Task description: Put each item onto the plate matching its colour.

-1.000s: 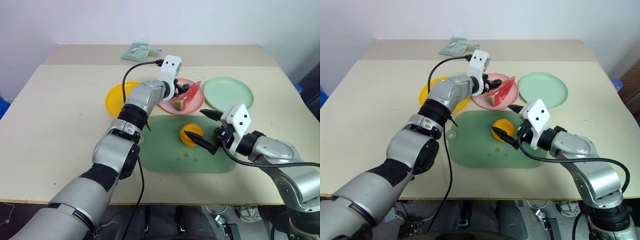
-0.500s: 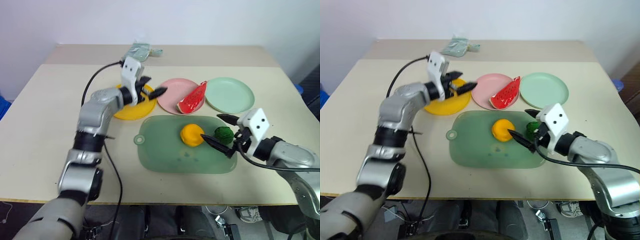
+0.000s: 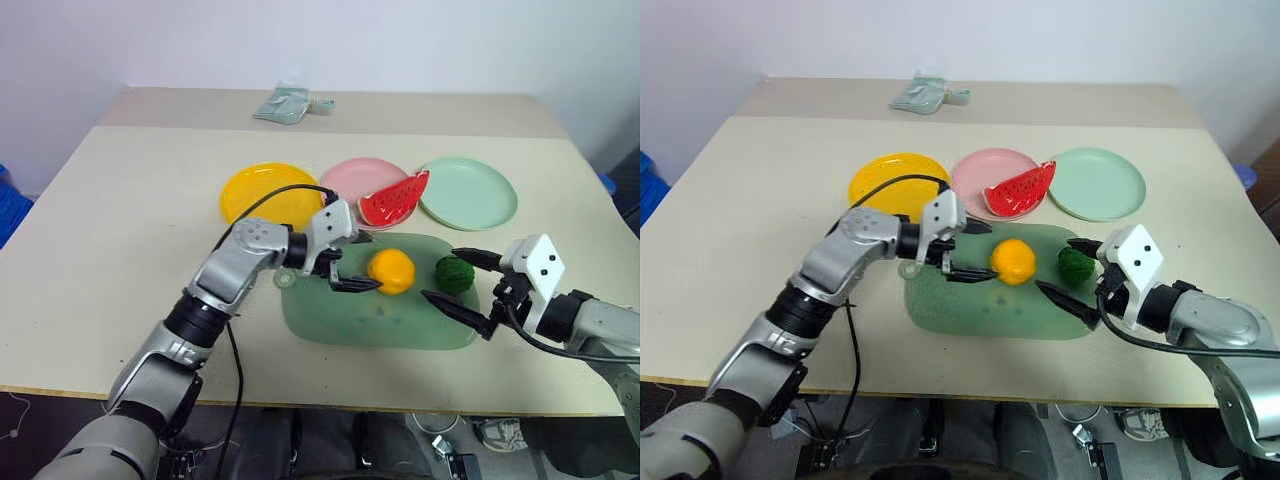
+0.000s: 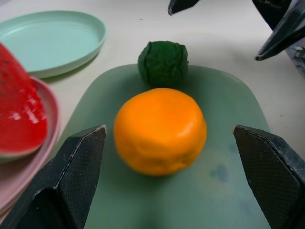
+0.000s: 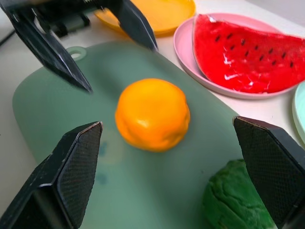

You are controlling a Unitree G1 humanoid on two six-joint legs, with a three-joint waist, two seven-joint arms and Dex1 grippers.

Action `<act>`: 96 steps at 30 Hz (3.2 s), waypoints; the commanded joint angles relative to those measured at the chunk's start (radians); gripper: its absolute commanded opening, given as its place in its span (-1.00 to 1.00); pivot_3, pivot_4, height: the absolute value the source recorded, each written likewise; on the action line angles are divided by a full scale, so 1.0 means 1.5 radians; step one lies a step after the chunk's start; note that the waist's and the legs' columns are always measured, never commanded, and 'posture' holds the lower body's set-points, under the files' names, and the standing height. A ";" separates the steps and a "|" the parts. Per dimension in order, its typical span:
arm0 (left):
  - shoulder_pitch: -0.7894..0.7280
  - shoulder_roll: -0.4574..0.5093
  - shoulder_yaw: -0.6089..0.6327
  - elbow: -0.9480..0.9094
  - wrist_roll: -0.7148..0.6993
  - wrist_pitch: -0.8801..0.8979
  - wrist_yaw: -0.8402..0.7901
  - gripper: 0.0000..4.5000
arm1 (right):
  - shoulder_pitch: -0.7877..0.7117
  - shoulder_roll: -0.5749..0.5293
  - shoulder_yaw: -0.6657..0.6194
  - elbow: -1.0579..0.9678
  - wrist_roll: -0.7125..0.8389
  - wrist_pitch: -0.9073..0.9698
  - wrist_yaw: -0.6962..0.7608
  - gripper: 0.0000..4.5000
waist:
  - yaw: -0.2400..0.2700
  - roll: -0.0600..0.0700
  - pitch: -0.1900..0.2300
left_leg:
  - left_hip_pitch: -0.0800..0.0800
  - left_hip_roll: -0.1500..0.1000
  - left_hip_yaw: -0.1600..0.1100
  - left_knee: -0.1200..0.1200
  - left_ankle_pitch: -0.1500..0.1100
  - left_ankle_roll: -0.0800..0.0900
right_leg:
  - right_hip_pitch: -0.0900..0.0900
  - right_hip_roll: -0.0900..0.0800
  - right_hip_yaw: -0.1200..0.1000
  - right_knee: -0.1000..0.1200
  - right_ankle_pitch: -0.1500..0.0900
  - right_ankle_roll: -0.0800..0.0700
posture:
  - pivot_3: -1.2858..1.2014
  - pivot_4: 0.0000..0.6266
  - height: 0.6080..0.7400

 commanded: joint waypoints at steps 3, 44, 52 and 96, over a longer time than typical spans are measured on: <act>-0.032 -0.031 -0.027 0.049 0.052 -0.069 -0.002 0.94 | 0.019 0.012 -0.029 -0.047 0.019 -0.002 -0.020 1.00 | -0.001 0.000 0.000 | 0.000 0.000 0.000 0.000 -0.001 0.001 | 0.000 0.000 0.000 0.000 0.000 0.000 | 0.03 -0.52 1.00; -0.078 -0.126 -0.018 0.185 0.085 -0.119 -0.021 0.98 | 0.056 0.016 -0.045 -0.063 0.029 0.001 -0.046 1.00 | -0.001 0.000 0.000 | 0.000 0.000 0.000 0.000 -0.001 0.003 | 0.000 0.000 0.000 0.000 0.000 0.000 | 0.03 -0.52 1.00; -0.078 -0.142 -0.013 0.222 0.099 -0.119 -0.020 0.61 | 0.065 0.020 -0.045 -0.072 0.030 -0.002 -0.056 1.00 | -0.001 0.000 0.000 | 0.000 0.000 0.000 0.000 -0.002 0.003 | 0.000 0.000 0.000 0.000 0.000 0.000 | 0.03 -0.52 1.00; 0.016 0.040 0.361 0.050 -0.003 0.047 0.344 0.97 | -0.029 0.011 0.020 0.007 -0.061 0.008 -0.099 1.00 | -0.002 -0.001 0.000 | 0.000 -0.001 -0.001 0.000 0.000 0.000 | -0.001 -0.001 0.000 0.001 0.000 0.000 | 0.03 -0.52 1.00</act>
